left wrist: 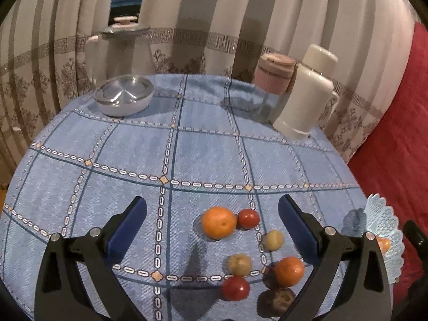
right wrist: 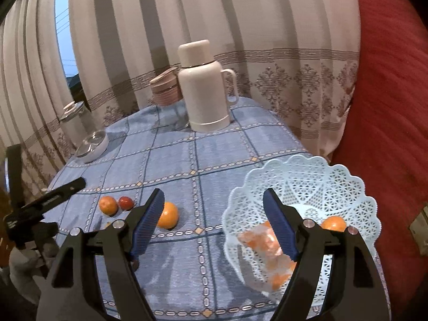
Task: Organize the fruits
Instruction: 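Move both tools back over the loose fruits on the table, then grasp an orange with the left tool while the right tool grasps another orange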
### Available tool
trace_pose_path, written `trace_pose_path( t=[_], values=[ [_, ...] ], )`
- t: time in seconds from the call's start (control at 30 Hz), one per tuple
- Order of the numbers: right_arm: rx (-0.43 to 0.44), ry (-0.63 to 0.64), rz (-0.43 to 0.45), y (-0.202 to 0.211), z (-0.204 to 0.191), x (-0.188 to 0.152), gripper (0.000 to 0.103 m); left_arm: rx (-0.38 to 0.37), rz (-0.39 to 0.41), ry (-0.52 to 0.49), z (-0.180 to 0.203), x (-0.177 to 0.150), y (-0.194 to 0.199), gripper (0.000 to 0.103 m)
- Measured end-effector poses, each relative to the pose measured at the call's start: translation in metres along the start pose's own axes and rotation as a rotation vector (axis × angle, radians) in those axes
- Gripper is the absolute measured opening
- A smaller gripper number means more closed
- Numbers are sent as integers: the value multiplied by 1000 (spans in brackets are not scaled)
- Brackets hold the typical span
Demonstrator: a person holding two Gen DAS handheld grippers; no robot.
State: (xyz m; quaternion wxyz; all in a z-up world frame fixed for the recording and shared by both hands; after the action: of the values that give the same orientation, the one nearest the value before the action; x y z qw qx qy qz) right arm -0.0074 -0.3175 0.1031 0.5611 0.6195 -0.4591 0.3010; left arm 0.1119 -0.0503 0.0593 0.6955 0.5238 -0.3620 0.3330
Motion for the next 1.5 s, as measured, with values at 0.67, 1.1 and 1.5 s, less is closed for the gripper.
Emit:
trace_pose_path(
  t=[0.67,1.1,1.5],
  values=[
    [39,54,-73,-21,-27,-20,78,-2,-136,-60,0,-36,-61,78],
    [64,101,-107,-32,-45,-28,78,-63,-149,-51,3,-43,-62,41],
    [75,136,-136,-53,-60,-32,78,-32,-49,-36,-8,-23,-32,41]
  ],
)
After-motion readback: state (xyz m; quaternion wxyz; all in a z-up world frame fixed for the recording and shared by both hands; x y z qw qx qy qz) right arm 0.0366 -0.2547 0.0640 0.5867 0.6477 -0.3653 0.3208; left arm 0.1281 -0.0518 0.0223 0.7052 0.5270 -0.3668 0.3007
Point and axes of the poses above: each gripper's, at about its wrist camera, not at the fingertips, and y roughly against the way its jaws point, z to its right, x to its top, the point moved 4 cm from there along -y, roughly the way its jaws point, and after that the axes turned 10 degrees about z, right-handed, at the moved point
